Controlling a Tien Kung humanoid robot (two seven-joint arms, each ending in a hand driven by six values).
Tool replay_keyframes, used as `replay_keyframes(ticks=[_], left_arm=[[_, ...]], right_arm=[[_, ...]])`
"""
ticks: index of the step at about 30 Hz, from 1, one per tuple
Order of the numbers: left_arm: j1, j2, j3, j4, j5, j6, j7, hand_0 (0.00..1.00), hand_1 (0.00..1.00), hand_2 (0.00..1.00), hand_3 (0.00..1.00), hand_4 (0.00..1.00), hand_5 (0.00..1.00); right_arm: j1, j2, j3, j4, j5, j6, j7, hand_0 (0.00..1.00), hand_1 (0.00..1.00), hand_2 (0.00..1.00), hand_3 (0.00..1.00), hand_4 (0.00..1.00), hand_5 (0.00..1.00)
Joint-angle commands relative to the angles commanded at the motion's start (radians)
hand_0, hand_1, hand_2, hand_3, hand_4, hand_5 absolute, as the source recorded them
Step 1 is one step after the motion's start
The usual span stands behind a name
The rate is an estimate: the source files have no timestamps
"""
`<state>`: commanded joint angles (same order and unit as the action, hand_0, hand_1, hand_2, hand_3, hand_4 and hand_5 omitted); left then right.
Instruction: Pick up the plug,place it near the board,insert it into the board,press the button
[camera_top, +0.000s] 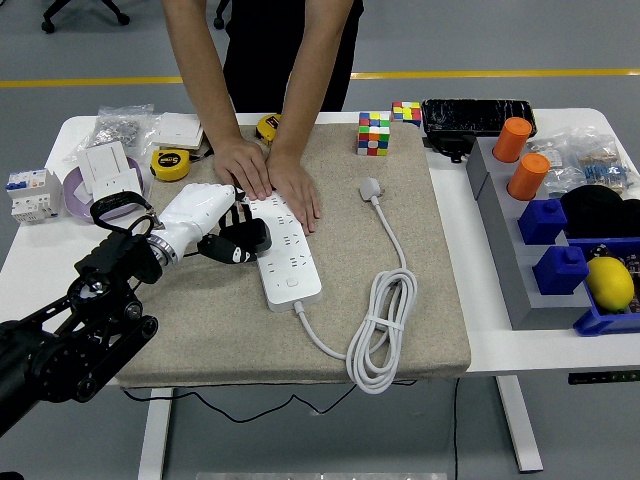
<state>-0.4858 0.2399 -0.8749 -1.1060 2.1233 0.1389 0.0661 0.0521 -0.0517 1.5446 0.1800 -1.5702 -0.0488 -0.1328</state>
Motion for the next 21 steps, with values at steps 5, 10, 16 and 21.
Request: replay_keyframes(ticks=[5, 10, 16, 21], left_arm=[[-0.002, 0.0, 0.0, 0.001, 0.008, -0.003, 0.002, 0.404, 0.378, 0.348, 0.421, 0.66, 0.086], [-0.005, 0.006, 0.008, 0.005, 0.014, -0.006, 0.003, 0.404, 0.378, 0.348, 0.421, 0.66, 0.086], [-0.004, 0.009, 0.012, 0.004, 0.025, -0.01, 0.005, 0.407, 0.384, 0.353, 0.423, 0.663, 0.087], [-0.005, 0.011, 0.018, 0.004, 0.026, -0.012, 0.005, 0.408, 0.387, 0.353, 0.425, 0.669, 0.091]], right_arm=[[0.0, -0.001, 0.002, 0.0, -0.004, 0.001, -0.001, 0.771, 0.684, 0.706, 0.655, 0.985, 0.778], [0.0, -0.003, 0.005, 0.0, -0.007, 0.001, -0.002, 0.771, 0.684, 0.706, 0.655, 0.985, 0.778], [-0.002, -0.004, 0.003, 0.0, -0.008, 0.001, -0.002, 0.771, 0.684, 0.706, 0.655, 0.985, 0.778], [0.001, -0.005, -0.003, 0.0, -0.004, 0.001, 0.0, 0.771, 0.684, 0.706, 0.654, 0.986, 0.779]])
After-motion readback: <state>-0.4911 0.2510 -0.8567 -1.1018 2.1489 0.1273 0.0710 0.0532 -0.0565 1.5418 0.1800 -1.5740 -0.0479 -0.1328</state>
